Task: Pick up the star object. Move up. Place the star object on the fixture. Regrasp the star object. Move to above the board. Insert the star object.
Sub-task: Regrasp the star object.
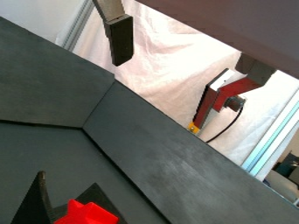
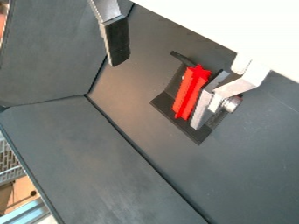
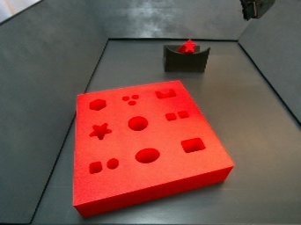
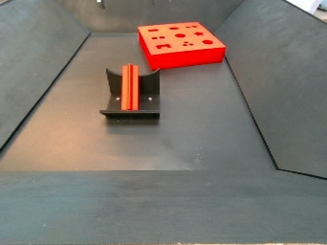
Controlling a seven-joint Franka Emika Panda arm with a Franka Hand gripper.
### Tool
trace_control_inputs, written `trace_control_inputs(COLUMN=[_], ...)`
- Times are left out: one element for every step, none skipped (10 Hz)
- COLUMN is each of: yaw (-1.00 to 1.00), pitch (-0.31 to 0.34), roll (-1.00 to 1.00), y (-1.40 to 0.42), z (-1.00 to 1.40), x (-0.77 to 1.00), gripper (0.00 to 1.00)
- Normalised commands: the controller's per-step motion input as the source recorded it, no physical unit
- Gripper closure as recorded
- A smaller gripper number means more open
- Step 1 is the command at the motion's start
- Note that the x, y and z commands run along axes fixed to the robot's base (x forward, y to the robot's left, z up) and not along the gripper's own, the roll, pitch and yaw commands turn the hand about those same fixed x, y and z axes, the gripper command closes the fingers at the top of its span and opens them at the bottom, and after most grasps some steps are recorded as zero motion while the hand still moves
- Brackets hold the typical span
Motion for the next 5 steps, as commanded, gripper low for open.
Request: trace_control_inputs(yaw=[0.22, 0.16, 0.14, 0.12, 0.11], pitch=[0.025, 0.007, -0.007, -0.039, -0.053], roll=[0.16, 0.11, 0.11, 0.11, 0.10], y=[-0.05, 0.07, 0.07, 0.06, 0.06], z=[-0.02, -1.00, -1.00, -1.00, -1.00], x=[0.09, 0.04, 0.04, 0.06, 0.06], gripper=[0.00, 0.00, 0.00, 0.00, 0.00])
